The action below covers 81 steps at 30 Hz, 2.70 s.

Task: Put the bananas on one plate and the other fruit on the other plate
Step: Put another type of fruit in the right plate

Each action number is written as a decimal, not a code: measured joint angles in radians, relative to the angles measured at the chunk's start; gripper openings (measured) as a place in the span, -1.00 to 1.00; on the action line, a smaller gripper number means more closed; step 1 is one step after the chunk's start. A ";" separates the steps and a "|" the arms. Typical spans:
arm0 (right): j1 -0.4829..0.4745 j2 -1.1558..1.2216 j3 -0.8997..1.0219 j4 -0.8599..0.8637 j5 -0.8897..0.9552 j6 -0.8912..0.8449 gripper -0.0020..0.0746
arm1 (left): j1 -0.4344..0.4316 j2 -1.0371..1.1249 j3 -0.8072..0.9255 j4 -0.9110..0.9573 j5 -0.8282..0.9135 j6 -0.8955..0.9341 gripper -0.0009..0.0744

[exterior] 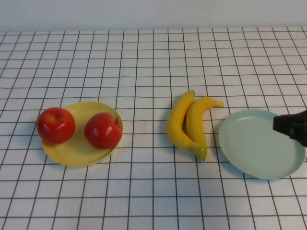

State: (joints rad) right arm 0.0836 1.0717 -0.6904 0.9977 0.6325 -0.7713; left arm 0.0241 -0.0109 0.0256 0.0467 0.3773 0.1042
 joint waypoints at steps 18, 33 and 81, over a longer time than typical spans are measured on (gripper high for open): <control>0.358 0.676 -0.869 -0.812 0.439 0.704 -0.99 | 0.000 0.000 0.000 0.000 0.000 0.000 -0.98; 0.423 1.054 -1.275 -0.970 0.596 0.960 -0.94 | 0.000 0.000 0.000 0.000 0.000 0.000 -0.98; 0.285 0.586 -0.655 -1.053 0.554 1.034 -0.10 | 0.000 0.000 0.000 0.000 0.000 0.000 -0.98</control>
State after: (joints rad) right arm 0.3681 1.6581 -1.3452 -0.0551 1.1868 0.2623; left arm 0.0241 -0.0109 0.0256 0.0467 0.3773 0.1042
